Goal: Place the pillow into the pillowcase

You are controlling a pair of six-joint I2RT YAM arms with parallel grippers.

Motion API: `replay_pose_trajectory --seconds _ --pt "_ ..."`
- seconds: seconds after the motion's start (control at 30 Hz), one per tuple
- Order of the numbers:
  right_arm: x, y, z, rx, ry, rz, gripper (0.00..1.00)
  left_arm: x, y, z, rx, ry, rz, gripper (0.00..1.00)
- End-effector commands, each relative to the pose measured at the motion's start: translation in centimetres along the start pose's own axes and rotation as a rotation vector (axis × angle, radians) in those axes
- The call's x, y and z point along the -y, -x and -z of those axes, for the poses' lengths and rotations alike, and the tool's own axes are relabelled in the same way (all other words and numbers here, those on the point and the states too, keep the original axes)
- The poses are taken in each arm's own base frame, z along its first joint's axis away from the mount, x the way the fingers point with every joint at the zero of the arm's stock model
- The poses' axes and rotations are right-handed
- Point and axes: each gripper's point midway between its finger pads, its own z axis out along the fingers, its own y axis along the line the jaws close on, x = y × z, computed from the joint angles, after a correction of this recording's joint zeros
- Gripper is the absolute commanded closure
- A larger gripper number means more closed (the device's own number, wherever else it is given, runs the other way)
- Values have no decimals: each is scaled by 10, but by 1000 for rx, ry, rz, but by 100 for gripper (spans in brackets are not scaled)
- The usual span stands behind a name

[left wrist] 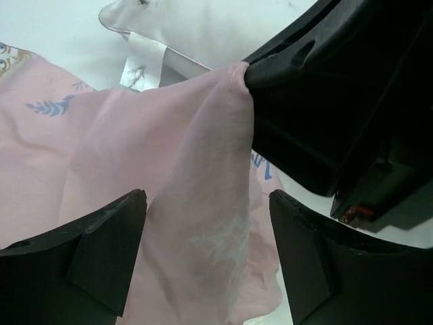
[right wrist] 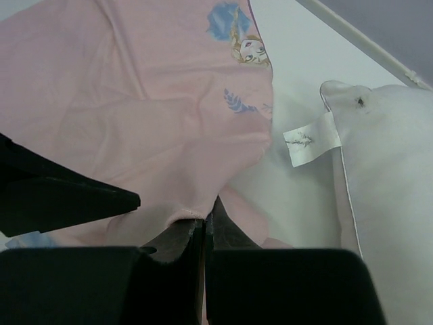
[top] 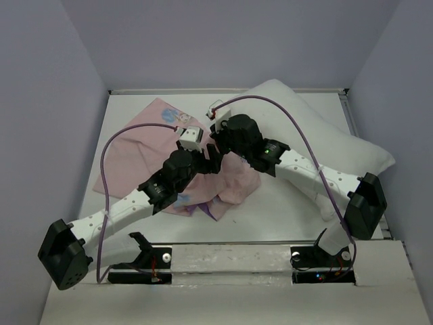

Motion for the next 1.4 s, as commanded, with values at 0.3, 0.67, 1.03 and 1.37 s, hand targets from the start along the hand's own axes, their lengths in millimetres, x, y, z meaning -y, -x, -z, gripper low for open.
replay_pose_trajectory --seconds 0.3,0.67,1.03,1.37 --pt "12 29 20 77 -5 -64 100 -4 44 -10 153 86 21 74" --pt "75 45 34 115 -193 -47 100 -21 64 33 143 147 -33 100" --pt "107 21 26 27 -307 -22 100 -9 143 45 114 152 -418 100" --pt "89 11 62 35 -60 -113 14 13 110 -17 28 -141 -190 100"
